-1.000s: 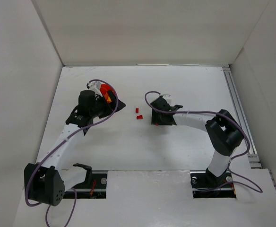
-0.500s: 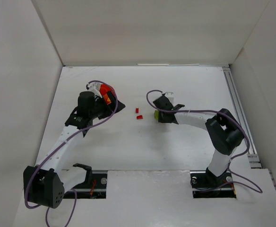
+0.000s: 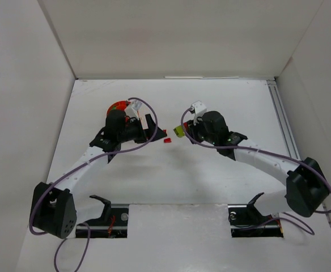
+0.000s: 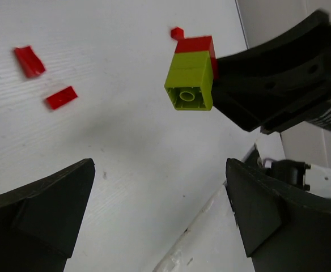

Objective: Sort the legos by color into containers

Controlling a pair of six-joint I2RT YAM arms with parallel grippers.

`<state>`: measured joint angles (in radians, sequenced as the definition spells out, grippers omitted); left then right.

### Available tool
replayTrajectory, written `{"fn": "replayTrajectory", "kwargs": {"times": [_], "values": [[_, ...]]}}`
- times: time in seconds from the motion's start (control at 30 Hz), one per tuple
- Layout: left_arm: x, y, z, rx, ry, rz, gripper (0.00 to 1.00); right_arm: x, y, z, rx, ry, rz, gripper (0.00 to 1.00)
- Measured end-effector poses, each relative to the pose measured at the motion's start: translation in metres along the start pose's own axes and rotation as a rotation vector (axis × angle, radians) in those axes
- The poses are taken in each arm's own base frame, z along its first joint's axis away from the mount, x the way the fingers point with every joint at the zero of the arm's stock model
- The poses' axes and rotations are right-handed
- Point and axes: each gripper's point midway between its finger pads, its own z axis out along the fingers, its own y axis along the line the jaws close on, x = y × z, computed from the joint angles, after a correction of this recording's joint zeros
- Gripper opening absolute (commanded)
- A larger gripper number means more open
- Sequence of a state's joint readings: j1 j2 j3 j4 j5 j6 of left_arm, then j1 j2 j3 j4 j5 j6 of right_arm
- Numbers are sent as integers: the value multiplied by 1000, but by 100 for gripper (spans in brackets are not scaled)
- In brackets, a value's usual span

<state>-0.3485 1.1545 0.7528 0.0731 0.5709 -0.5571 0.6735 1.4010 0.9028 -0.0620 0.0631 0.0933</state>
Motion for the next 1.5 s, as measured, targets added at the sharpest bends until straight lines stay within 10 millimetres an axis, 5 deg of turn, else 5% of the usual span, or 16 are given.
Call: {"fn": "replayTrajectory", "kwargs": {"times": [0.17, 0.47, 0.73, 1.1, 1.33, 1.5], "values": [[25, -22, 18, 94, 88, 39, 100, -31, 21, -17, -132, -122, -67, 1], [6, -48, 25, 223, 27, 62, 97, -39, 36, -24, -215, -152, -77, 1], [16, -55, 41, 244, 72, 42, 70, -41, 35, -24, -199, -154, -50, 1], [11, -63, 45, 250, 61, 12, 3, -52, 35, -26, -151, -167, -34, 2], [7, -61, 45, 223, 40, -2, 0, -51, 27, -24, -67, -143, 32, 0], [8, -57, 29, 163, 13, -10, 0, -46, -13, -21, 87, -115, 97, 0]]}}
